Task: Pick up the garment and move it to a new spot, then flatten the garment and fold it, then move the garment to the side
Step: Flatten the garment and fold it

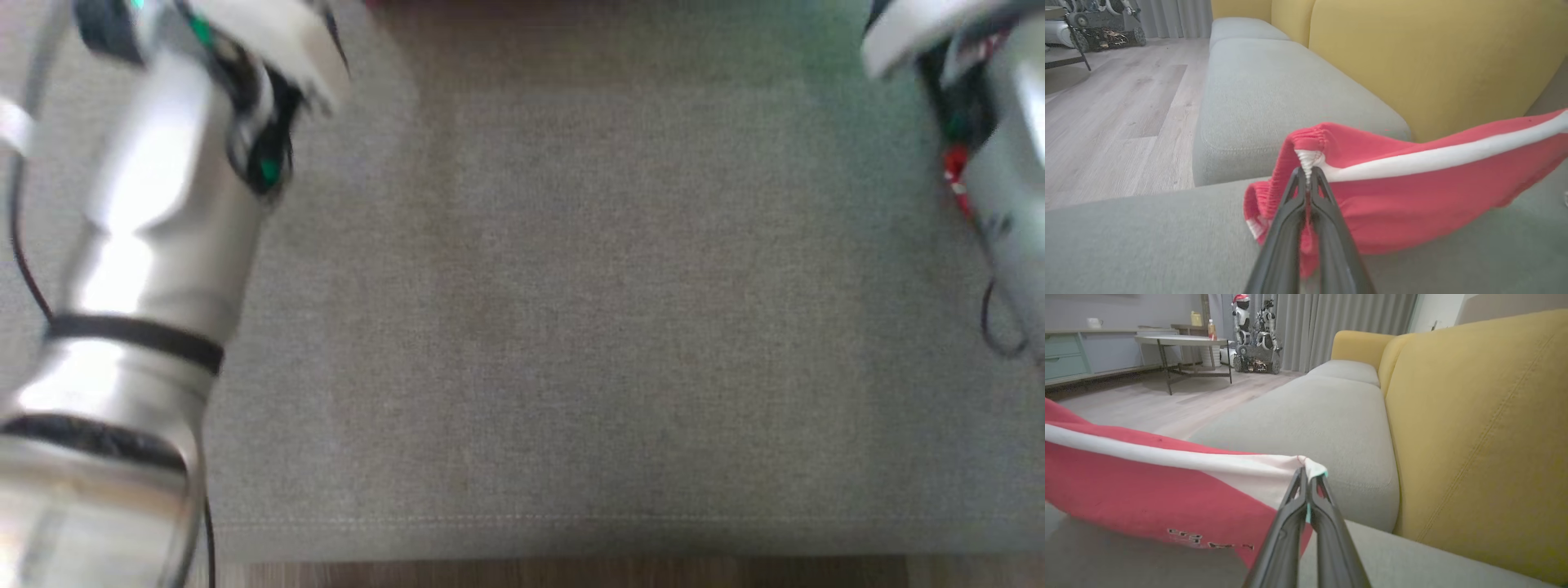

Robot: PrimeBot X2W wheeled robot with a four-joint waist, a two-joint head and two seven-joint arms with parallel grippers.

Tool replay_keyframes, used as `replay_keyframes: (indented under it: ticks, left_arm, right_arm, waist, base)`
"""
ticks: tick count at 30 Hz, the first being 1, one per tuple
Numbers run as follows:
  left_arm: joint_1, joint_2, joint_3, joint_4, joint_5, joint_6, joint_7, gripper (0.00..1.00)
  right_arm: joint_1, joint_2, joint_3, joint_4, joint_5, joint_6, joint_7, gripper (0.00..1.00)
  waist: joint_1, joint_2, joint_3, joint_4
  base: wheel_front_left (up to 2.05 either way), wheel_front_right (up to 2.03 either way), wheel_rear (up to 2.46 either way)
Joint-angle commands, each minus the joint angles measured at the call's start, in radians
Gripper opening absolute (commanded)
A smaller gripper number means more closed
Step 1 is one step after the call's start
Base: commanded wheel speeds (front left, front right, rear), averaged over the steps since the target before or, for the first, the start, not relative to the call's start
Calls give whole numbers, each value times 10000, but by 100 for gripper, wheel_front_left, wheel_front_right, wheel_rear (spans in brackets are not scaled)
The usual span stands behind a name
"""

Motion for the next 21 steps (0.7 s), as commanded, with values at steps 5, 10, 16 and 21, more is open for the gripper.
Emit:
replay_keyframes:
  ticks: [5,10,16,21]
  left_arm:
    - [1102,552,-617,-257,12,-56,-255,0]
    - [2695,1082,-1699,-445,-262,-60,-303,0]
    - [3695,1390,-2598,-534,-284,-62,-323,0]
    - [4389,1480,-2974,-612,-410,-62,-333,0]
  right_arm:
    - [1236,-192,1010,-42,711,-9,-124,0]
    - [2107,-283,2626,174,1051,-9,137,0]
    - [2873,-903,4151,-4,1707,-9,630,0]
    - [3427,-1567,5097,-321,2483,-9,1020,0]
  waist:
    - [0,0,-1072,-44]
    - [0,0,-2007,-288]
    - [0,0,-2732,-406]
    - [0,0,-3296,-475]
  base:
    - [0,0,0]
    - [0,0,0]
    - [0,0,0]
    - [0,0,0]
